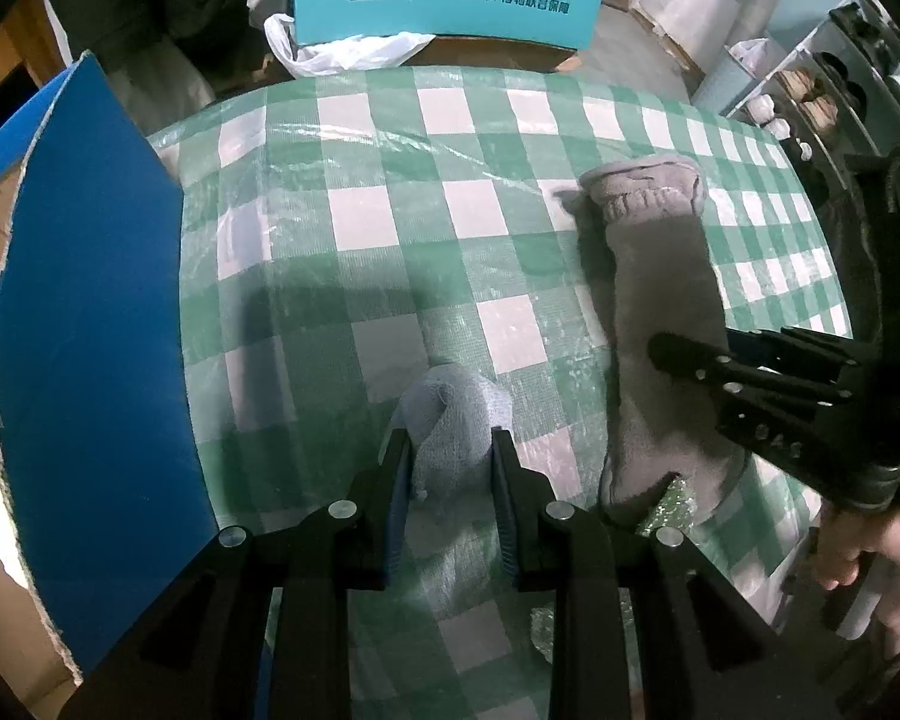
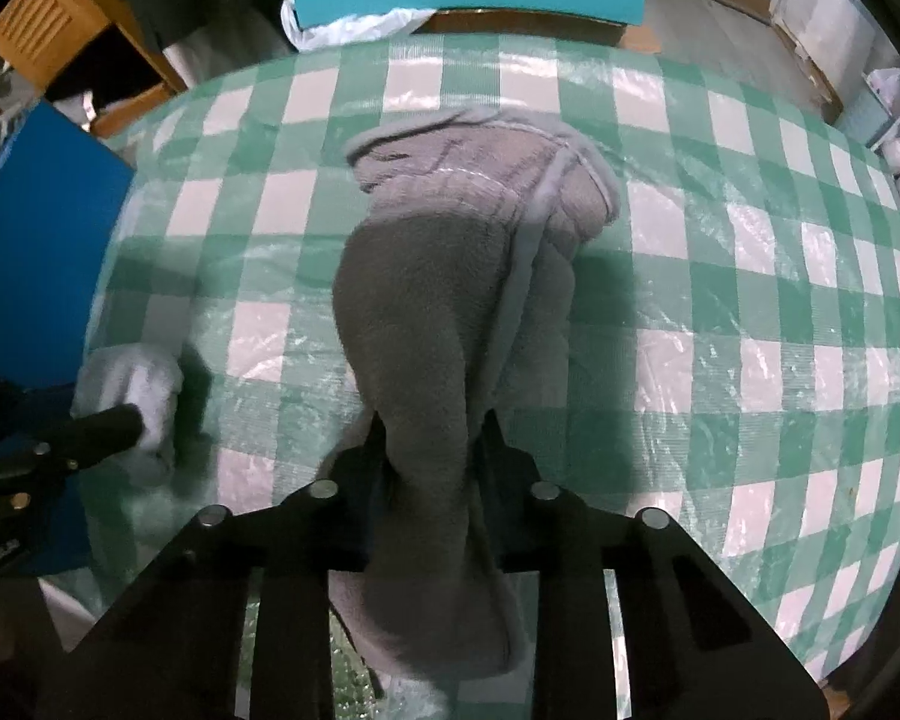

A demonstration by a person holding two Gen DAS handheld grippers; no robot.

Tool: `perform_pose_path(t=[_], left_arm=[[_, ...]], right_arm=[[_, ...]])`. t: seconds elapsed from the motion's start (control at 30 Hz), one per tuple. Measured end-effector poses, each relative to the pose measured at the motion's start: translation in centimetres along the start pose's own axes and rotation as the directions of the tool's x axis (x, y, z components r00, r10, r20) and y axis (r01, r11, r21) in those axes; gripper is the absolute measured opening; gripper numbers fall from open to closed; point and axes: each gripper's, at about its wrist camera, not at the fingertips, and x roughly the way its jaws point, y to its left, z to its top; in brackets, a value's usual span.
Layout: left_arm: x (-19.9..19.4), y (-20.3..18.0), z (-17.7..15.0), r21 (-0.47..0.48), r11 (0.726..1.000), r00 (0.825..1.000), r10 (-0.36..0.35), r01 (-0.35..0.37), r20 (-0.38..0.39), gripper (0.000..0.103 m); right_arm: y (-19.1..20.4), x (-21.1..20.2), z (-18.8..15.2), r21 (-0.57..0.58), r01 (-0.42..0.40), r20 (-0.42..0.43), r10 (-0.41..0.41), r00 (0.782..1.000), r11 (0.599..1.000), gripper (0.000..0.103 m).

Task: Organize soft objects
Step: 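Grasp the grey-blue sock ball with the left tool while the right tool grasps the grey fleece sock, then carry the sock ball and grey fleece sock over the shoebox with both tools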

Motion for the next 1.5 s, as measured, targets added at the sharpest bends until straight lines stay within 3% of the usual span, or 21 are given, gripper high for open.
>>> perform_pose_path(t=[0.5,1.0,1.5], left_arm=[[-3.6,-1.4,0.2,0.04,0.999,0.997,0.016,-0.019,0.077,0.025],[-7.7,-1.5,-1.2,0.057,0.998,0.989,0.025,-0.033,0.144,0.025],[-10.9,-1.0,-3.3,0.058,0.996,0.98,0.05,-0.063,0.194,0.025]], right_arm=[[-1.8,-8.2,0.4,0.026,-0.051,0.168,0.045,0.985,0.998,0.022],[-2.9,-12.8,-0.8,0.043,-0.06,0.239,0.048,0.97,0.997,0.022],[-0.8,-15.1,-2.2,-0.01,-0.093,0.253,0.092,0.963,0.996,0.022]])
